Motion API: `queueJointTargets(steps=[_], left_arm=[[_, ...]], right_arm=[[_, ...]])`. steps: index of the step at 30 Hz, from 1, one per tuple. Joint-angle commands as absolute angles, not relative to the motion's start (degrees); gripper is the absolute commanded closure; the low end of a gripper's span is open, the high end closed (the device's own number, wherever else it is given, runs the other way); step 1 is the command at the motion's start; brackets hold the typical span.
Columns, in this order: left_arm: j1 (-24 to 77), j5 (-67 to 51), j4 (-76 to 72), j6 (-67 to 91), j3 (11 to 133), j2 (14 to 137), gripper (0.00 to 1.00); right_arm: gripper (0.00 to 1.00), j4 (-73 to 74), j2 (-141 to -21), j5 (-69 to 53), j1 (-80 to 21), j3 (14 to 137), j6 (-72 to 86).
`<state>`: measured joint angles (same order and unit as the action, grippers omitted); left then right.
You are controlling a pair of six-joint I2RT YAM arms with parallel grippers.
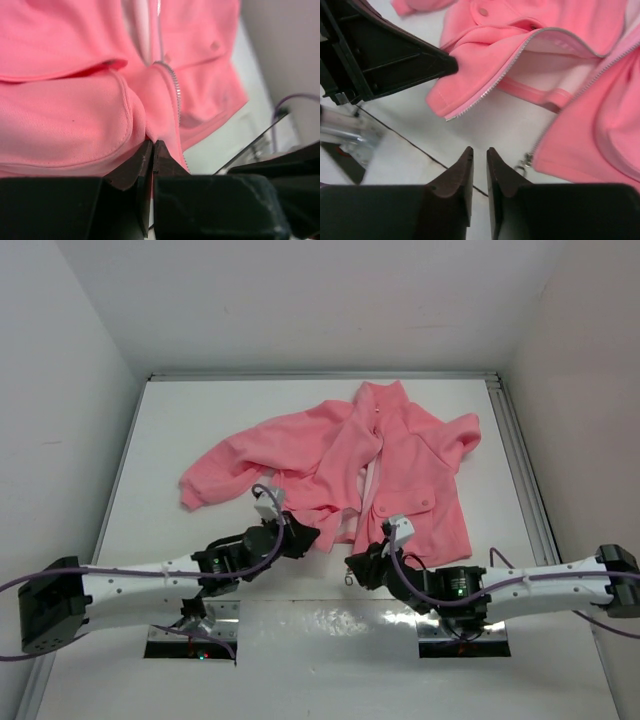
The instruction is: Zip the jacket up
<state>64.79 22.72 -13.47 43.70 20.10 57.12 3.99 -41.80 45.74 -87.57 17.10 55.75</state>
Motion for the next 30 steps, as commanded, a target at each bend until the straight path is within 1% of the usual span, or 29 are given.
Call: queueJointTargets(steps=[1, 2, 3, 4, 5, 6, 7, 8, 9, 11, 14, 16, 17, 20, 21, 23, 26, 27, 30], left_arm=[[65.3, 28.11, -25.46, 45.97, 16.54, 50.74, 1.0], [65.22, 28.65, -26.97, 45.97, 15.22, 49.41, 1.0], [65.3, 29.0, -28.29, 45.88, 12.94, 48.35, 1.0], [65.3, 29.87, -30.04, 45.36, 12.05, 46.51, 1.0], [65.3, 29.88, -30.93, 44.66, 11.52, 45.8, 1.0], [65.3, 29.88, -31.63, 43.87, 10.47, 45.09, 1.0], [65.22, 29.97, -32.25, 43.51, 9.94, 44.04, 1.0], [65.21, 29.97, -32.6, 43.42, 9.06, 43.51, 1.0], [65.3, 29.97, -32.78, 43.42, 8.79, 43.07, 1.0], [65.3, 29.62, -32.43, 42.98, 8.61, 42.02, 1.0], [65.21, 28.83, -33.74, 42.63, 7.04, 40.61, 1.0], [65.3, 28.13, -34.54, 42.28, 6.94, 40.17, 1.0], [65.3, 27.08, -34.54, 41.75, 7.12, 40.17, 1.0], [65.3, 26.02, -35.77, 42.1, 6.16, 40.17, 1.0], [65.3, 25.67, -35.95, 42.36, 6.07, 40.17, 1.0], [65.3, 25.31, -35.51, 42.28, 5.98, 40.17, 1.0], [65.22, 24.96, -36.21, 43.06, 4.75, 39.81, 1.0], [65.3, 24.7, -36.47, 43.33, 4.66, 39.81, 1.0], [65.3, 23.82, -36.65, 43.07, 4.57, 39.47, 1.0]], right_arm=[[0.77, -7.81, -43.59, 45.45, -86.58, 18.11, 54.41], [0.76, -8.26, -44.12, 43.96, -85.35, 18.54, 54.58], [0.73, -10.09, -45.08, 41.6, -81.51, 18.54, 54.84], [0.65, -12.63, -45.35, 34.26, -78.86, 18.02, 54.93], [0.61, -15.88, -45.44, 29.93, -76.31, 15.41, 55.45], [0.57, -23.39, -45.79, 26.14, -71.16, 13.99, 57.55], [0.5, -27.12, -46.23, 22.88, -68.93, 12.41, 58.7], [0.49, -29.94, -46.75, 17.46, -66.99, 10.57, 59.75], [0.47, -33.36, -47.37, 15.05, -64.54, 10.46, 60.9], [0.44, -35.76, -49.65, 11.18, -64.25, 11.16, 60.21], [0.43, -37.09, -53.87, 8.19, -64.25, 13.18, 60.73], [0.43, -40.85, -55.54, 7.65, -64.25, 12.4, 62.05], [0.44, -43.74, -56.59, 7.73, -64.25, 11.78, 62.75], [0.46, -45.7, -58.17, 7.47, -64.16, 11.95, 63.02], [0.49, -47.1, -58.62, 7.3, -64.16, 11.87, 63.02], [0.51, -51.74, -59.85, 7.03, -64.16, 10.73, 63.02], [0.53, -54.31, -61.08, 7.21, -64.16, 10.11, 62.58], [0.56, -55.01, -61.26, 7.12, -64.16, 10.02, 62.4], [0.57, -56.52, -62.13, 8.26, -64.16, 9.67, 62.4]])
